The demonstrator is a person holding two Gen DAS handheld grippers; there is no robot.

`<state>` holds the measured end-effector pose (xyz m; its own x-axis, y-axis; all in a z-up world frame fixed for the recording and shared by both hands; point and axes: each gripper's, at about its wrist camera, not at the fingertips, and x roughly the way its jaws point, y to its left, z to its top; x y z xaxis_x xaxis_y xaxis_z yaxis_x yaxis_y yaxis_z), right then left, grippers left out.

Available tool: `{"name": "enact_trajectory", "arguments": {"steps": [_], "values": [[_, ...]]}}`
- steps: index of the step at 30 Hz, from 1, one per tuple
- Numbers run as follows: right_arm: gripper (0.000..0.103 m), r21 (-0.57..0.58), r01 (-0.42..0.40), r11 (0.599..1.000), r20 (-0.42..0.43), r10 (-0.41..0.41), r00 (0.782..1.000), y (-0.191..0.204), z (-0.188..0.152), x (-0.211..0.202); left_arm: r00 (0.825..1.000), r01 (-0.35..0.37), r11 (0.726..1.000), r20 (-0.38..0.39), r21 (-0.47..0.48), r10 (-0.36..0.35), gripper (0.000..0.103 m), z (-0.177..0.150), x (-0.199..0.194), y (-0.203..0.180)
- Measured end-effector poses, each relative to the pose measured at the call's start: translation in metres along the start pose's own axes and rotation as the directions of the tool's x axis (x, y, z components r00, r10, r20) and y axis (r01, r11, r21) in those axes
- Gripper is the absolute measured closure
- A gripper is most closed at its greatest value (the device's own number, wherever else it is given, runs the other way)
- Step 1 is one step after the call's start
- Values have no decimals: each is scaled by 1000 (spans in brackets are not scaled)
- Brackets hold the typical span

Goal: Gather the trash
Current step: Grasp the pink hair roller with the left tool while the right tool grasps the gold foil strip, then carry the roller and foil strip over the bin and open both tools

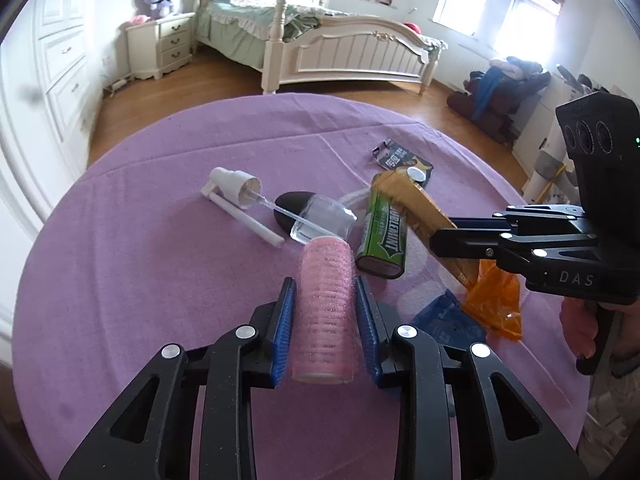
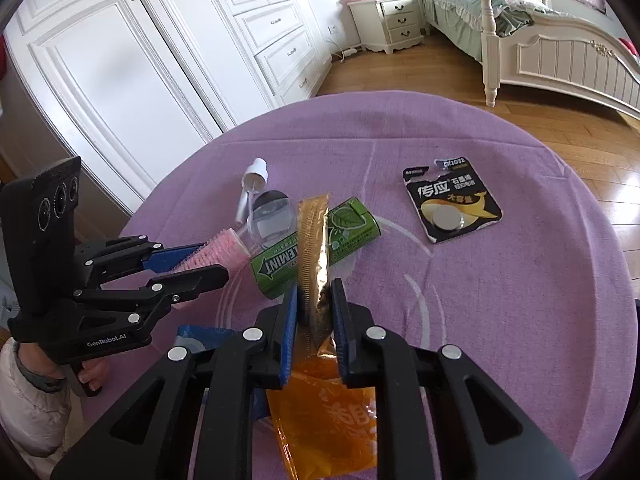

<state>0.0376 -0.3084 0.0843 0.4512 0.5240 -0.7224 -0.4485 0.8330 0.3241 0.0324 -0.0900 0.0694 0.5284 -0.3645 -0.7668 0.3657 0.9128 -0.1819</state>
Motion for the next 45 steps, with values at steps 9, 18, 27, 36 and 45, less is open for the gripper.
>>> {"name": "enact_trajectory", "arguments": {"steps": [9, 18, 27, 36, 45], "values": [[89, 41, 27, 999, 206, -35, 978, -15, 3, -59, 991, 31, 999, 133, 25, -34, 73, 17, -51, -35], [89, 187, 93, 978, 334, -152, 930, -71, -22, -120, 967, 121, 986, 211, 116, -144, 73, 66, -34, -126], [89, 375, 142, 916, 385, -293, 875, -145, -60, -173, 947, 222, 935, 166, 275, -274, 72, 92, 17, -243], [89, 507, 156, 848, 371, -378, 848, -200, -95, -195, 935, 291, 883, 88, 369, -345, 72, 92, 63, -321], [89, 578, 175, 798, 334, -426, 841, -238, -130, -202, 934, 325, 868, 18, 375, -357, 72, 94, 110, -361]]}}
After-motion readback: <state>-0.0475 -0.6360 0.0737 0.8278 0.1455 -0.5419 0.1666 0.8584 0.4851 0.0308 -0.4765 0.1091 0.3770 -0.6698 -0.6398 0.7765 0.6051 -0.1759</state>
